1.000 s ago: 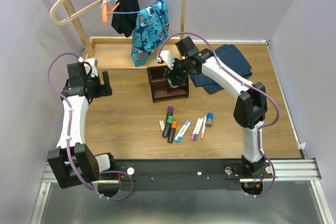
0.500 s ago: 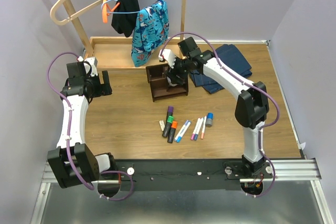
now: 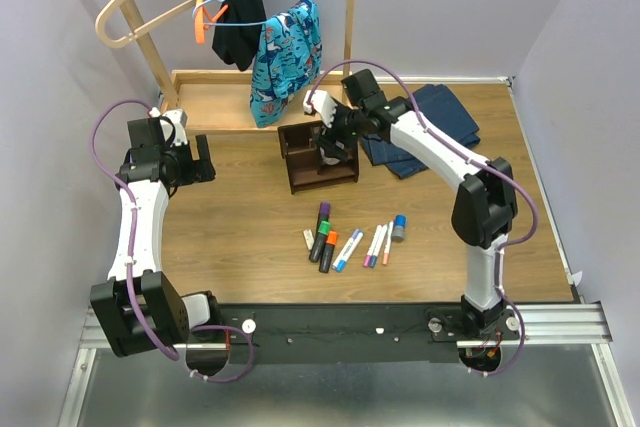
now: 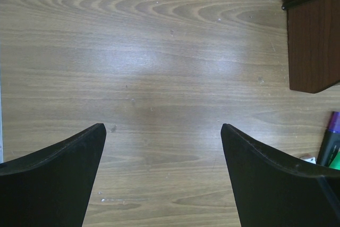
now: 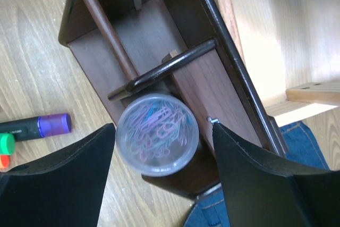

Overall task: Sort the stationery into containers
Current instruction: Place the stationery in the storage box, then pick up the pen from the center of the board.

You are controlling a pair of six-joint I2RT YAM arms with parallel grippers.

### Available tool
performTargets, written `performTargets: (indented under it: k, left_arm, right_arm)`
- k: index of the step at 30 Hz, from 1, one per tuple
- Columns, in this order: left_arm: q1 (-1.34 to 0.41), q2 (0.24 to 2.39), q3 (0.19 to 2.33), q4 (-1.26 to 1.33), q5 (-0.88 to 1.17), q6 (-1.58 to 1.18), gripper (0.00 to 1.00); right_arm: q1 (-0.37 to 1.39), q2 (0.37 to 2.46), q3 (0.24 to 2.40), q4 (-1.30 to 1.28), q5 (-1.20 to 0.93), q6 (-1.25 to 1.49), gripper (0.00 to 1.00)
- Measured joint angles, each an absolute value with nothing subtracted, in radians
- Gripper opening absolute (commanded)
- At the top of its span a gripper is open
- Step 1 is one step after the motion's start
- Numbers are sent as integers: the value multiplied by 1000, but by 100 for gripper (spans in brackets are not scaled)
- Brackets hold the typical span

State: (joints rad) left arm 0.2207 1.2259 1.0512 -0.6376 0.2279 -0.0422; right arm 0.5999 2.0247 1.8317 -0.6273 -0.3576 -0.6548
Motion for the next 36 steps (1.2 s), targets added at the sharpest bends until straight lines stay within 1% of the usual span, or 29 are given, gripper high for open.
performTargets:
  k: [5,9,14,17,18,21,24,25,27,28,30,32,33,36]
  left_arm:
    - [220,1220,1051,-638,251,-38,99]
    - [201,1194,1050,-638,266,-20,99]
    - [120,1132,1050,-679,295,59,99]
    - [5,1076,1037,-718,324,117,98]
    - [-65,1051,1030,-738,335,133,97]
    - [-202,1013,1010,-773,356,147,89]
    - [-297,1005,985,-782,380,128,86]
    - [-329,1008,971,-783,383,109,81]
    - [-364,1024,963,-788,382,81,77]
    - [-378,1040,963,-786,379,59,72]
    - [-406,1088,968,-778,374,12,70]
    - [-424,1132,974,-765,356,-35,64]
    - [-434,1155,977,-759,344,-56,63]
    - [-473,1213,994,-752,287,-135,63]
  right_arm:
    - [600,1961,1796,-629,-355,-653,82]
    - [600,1865,1747,-635,-355,-636,82]
    - [600,1724,1648,-635,-356,-573,82]
    - [600,1613,1512,-628,-357,-491,81]
    - [600,1565,1445,-627,-353,-448,81]
    - [600,1474,1303,-624,-322,-334,81]
    - [600,1404,1209,-619,-260,-228,81]
    - [595,1374,1174,-614,-229,-189,81]
    - [582,1337,1148,-614,-181,-144,81]
    - [571,1324,1143,-610,-146,-121,82]
    - [538,1307,1142,-593,-91,-94,82]
    - [499,1298,1141,-572,-28,-58,82]
    - [452,1291,1139,-553,28,-22,82]
    - [364,1279,1122,-523,109,46,81]
